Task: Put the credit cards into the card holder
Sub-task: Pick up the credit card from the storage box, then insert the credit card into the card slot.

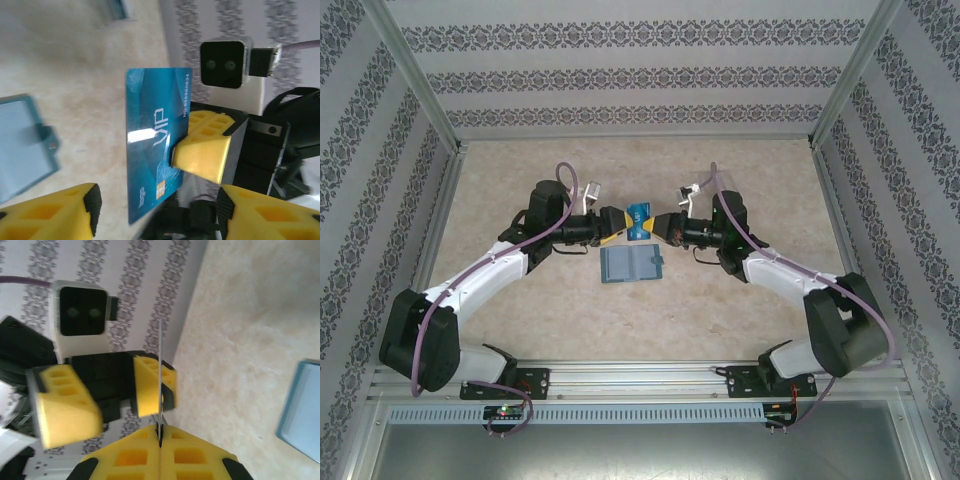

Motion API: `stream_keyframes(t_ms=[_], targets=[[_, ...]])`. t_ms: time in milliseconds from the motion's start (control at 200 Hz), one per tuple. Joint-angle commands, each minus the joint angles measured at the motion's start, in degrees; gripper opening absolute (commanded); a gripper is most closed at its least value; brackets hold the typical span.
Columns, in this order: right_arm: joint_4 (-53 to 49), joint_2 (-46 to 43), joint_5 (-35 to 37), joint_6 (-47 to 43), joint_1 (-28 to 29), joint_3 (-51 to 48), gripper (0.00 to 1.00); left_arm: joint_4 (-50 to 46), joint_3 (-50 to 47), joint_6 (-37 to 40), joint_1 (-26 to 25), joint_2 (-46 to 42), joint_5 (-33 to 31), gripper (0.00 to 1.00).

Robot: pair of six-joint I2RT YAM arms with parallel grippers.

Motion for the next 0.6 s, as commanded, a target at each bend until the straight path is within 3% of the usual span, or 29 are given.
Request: stream_keyframes(t_ms=[0,280,595], targets=[[-6.8,5.0,-1.5,-9.0,-0.5,-0.3,0.0,-15.3,0.7,6.6,0.9,-0.2,-11.4,0.67],[-4.9,20.7,-1.5,-13.6,-0.2,2.1,0.0,-21.5,-1.3,14.5,-0.5,6.3,-26.2,0.69],[-5.3,24.6,-1.2,-14.8,-0.3,3.7,0.0,-16.9,-1.4,15.6,-1.2,14.6,-27.3,0.67]])
